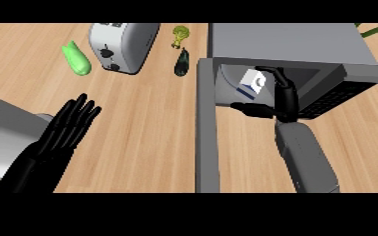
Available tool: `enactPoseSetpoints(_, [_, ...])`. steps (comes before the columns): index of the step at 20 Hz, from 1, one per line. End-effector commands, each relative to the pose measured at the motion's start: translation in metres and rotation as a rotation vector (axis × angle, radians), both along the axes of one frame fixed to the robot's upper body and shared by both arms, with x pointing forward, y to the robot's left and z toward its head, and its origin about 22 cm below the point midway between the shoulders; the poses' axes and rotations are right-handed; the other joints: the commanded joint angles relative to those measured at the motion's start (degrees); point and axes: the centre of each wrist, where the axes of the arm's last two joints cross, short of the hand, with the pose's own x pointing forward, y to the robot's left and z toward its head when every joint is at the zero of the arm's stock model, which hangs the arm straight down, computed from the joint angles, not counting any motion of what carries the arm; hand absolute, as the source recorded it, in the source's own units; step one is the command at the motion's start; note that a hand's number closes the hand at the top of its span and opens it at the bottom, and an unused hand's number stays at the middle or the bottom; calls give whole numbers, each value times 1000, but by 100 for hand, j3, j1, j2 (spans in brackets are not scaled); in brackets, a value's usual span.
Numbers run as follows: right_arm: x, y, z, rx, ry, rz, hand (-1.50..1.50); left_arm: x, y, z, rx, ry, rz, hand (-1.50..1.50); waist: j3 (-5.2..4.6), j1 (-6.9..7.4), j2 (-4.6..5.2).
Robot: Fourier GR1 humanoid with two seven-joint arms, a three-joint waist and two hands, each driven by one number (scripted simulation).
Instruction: Pick up the milk, place it into the microwave and close the microwave
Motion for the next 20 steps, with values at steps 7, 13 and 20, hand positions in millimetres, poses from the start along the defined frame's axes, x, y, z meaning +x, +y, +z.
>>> enactPoseSetpoints(7, [-13,1,-38,118,306,5,-150,18,-25,-18,130,32,-190,150,70,-314,109])
enactPoseSetpoints(13, [-46,-15,-42,120,296,33,-150,35,-54,-34,162,72,-231,150,67,-377,87])
enactPoseSetpoints(20, [-83,-34,-30,104,296,63,-150,47,-81,-73,329,66,-337,150,61,-458,85])
